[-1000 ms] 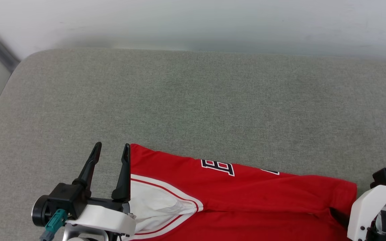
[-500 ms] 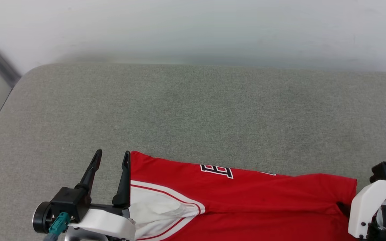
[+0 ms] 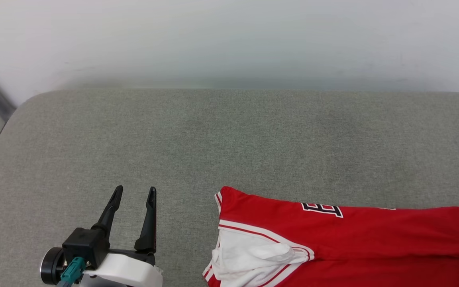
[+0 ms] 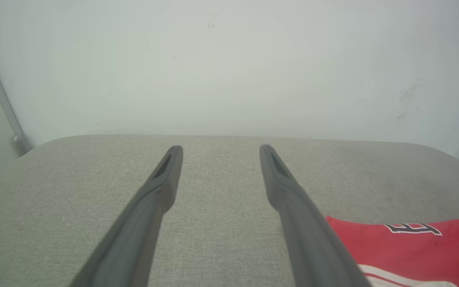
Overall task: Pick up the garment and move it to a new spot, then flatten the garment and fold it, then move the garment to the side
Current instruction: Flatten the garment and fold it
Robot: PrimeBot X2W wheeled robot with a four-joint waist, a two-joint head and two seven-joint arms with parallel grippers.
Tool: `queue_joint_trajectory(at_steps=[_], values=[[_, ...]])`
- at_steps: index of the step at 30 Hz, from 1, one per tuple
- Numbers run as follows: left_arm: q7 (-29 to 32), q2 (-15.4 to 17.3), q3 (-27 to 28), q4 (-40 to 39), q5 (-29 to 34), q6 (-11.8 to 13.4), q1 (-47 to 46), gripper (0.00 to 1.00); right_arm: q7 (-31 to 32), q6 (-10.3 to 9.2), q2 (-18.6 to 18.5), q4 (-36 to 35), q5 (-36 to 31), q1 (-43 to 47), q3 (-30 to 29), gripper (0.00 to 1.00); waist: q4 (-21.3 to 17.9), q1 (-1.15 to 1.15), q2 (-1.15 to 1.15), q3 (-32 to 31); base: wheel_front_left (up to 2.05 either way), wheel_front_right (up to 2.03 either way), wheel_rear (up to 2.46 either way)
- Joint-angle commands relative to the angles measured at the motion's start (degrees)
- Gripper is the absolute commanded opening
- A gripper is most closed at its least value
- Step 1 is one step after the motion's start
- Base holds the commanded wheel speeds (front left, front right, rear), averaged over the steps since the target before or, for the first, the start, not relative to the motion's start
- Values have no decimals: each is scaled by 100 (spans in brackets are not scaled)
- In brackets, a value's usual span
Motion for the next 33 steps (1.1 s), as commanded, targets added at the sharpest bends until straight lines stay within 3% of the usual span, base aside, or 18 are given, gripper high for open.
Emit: queue_joint_trajectory(at_steps=[1, 7, 10, 13, 20, 33], values=[[-13, 12, -2, 7, 5, 18, 55, 100, 75, -2, 107, -27, 99, -16, -55, 0, 4, 0, 0, -9, 0, 0, 0], [-39, 2, -6, 14, -2, 49, 98, 100, 1097, -2, 744, 60, 1280, -301, -484, 0, 34, 0, 0, -50, 0, 0, 0], [-43, -8, -15, 12, -5, 50, 101, 100, 1455, -2, 881, 207, 1946, -381, -558, 0, 66, 0, 0, -61, 0, 0, 0], [-32, 22, -67, 44, 42, 25, 64, 100, 1603, -1, 900, 731, 3070, -433, -346, 0, 159, 0, 0, -101, 0, 0, 0], [34, 80, -136, 44, 93, 34, 29, 100, 1224, -1, 893, 1621, 4839, -464, 761, 0, 300, 0, 0, -145, 0, 0, 0], [26, -25, -300, 107, 45, -82, -90, 100, -428, -1, 886, 2252, 6800, -799, 3292, 0, 637, 0, 0, -61, 0, 0, 0]])
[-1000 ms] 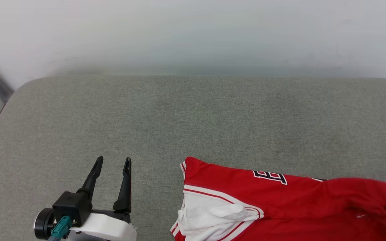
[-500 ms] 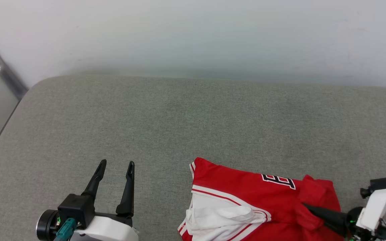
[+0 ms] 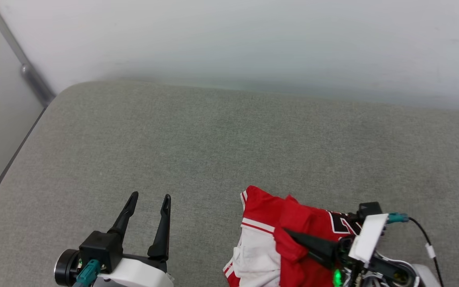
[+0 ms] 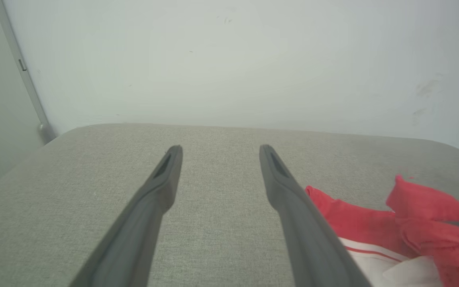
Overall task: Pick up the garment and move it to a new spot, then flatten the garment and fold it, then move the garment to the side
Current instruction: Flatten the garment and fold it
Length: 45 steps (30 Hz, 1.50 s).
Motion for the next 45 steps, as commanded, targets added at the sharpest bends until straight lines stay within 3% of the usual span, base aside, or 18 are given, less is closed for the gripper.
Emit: queue_joint_trajectory(at_steps=[1, 10, 11, 12, 13, 21, 29, 33, 37, 45], values=[[-38, -31, -25, 22, 9, -41, -105, 100, -327, 0, 1, 120, 225, -136, 396, 0, 70, 0, 0, 57, 0, 0, 0], [-114, -116, -48, 86, 17, -98, -228, 100, -1365, 0, 0, 679, 368, -393, 1143, 0, 181, 0, 0, 278, 0, 0, 0], [-123, -126, -40, 95, 16, -103, -239, 100, -1460, 0, 0, 698, 298, -444, 1198, 31, 175, 0, 0, 307, 0, 0, 0], [-131, -135, -37, 111, 11, -105, -243, 100, -1532, 0, 1, 705, 285, -485, 1245, 86, 165, 0, 0, 328, 0, 0, 0], [-143, -137, -28, 124, 8, -110, -245, 100, -1593, 0, 1, 683, 274, -510, 1284, 100, 150, 0, 0, 347, 0, 0, 0], [-180, -130, -14, 215, 26, -168, -292, 100, -2304, 0, -142, 137, -507, -638, 1647, 100, -29, 0, 0, 274, 0, 0, 0], [-128, -64, -26, 219, 50, -106, -204, 100, -4087, 0, -805, -293, -2697, -640, 1819, 100, -239, 0, 0, 66, 0, 0, 0], [-114, -57, -7, 190, 36, -47, -135, 100, -4809, 0, -1112, -195, -4098, -505, 1393, 100, -357, 0, 0, 1, 0, 0, 0], [-145, -73, 38, 204, -1, 12, -59, 100, -5147, -1, -1164, -342, -5393, -257, 633, 100, -490, 0, 0, -64, 0, 0, 0], [-211, -97, 206, 285, -6, 152, 148, 100, -5265, -1, -711, -1826, -7189, 657, -599, 100, -732, 0, 0, -261, 0, 0, 0]])
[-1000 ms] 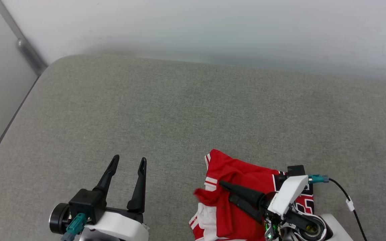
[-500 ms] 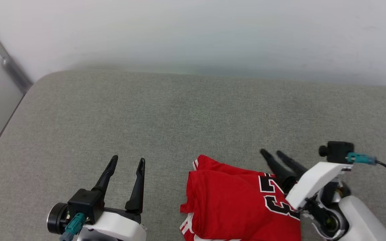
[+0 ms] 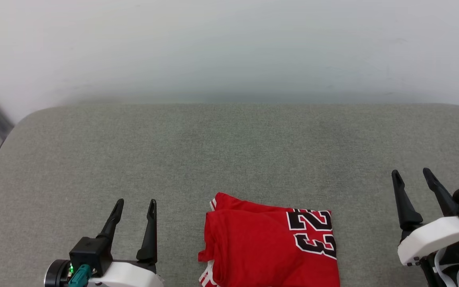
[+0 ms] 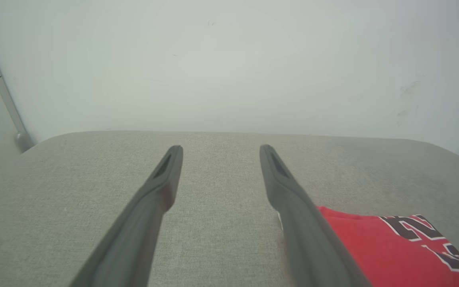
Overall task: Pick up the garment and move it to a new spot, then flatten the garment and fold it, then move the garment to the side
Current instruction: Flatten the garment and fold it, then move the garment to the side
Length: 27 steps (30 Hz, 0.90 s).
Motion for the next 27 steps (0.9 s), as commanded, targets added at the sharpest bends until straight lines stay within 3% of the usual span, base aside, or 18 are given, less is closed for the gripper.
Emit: queue_joint_trajectory(at_steps=[1, 11, 27], values=[[-43, -9, 57, 20, 45, 49, 78, 100, 60, -2, 148, -366, -199, 236, -84, 100, -75, 0, 0, -77, 0, 0, 0], [-64, 113, 135, 73, 192, 196, 365, 100, 414, -2, 621, -1629, -645, 1113, -94, 100, -135, 0, 0, -262, 0, 0, 0], [-78, 180, 180, 65, 242, 191, 399, 100, 592, -2, 773, -2023, -599, 1532, 7, 100, -141, 0, 0, -301, 0, 0, 0]])
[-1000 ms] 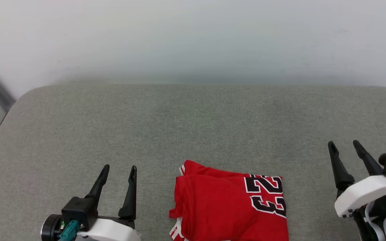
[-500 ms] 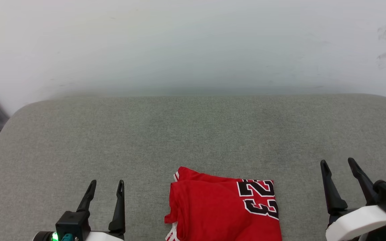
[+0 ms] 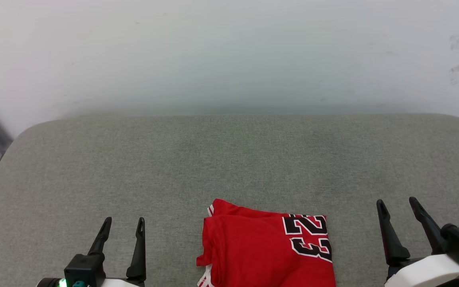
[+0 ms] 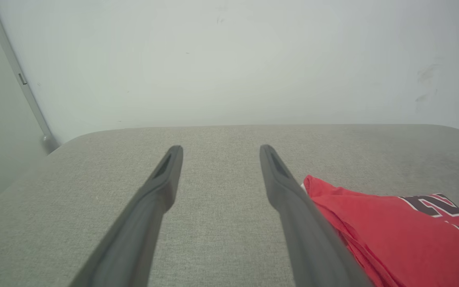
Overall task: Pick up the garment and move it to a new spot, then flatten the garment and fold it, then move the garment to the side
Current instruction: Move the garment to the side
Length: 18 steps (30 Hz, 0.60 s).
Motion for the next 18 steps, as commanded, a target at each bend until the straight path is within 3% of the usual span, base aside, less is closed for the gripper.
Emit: queue_joint_trajectory(at_steps=[1, 12, 18], values=[[-29, 15, 6, -10, 16, -17, -69, 100, 29, -2, 25, -43, 15, 80, -3, 100, -16, 0, 0, 10, 0, 0, 0], [-35, -43, 9, -5, 15, -61, -194, 100, 463, -2, 30, 440, 772, 184, -219, 100, 38, 0, 0, 102, 0, 0, 0], [-40, -106, 89, 7, 37, -92, -264, 100, 1027, -2, -363, 1229, 1597, 47, -135, 100, 116, 0, 0, 234, 0, 0, 0]])
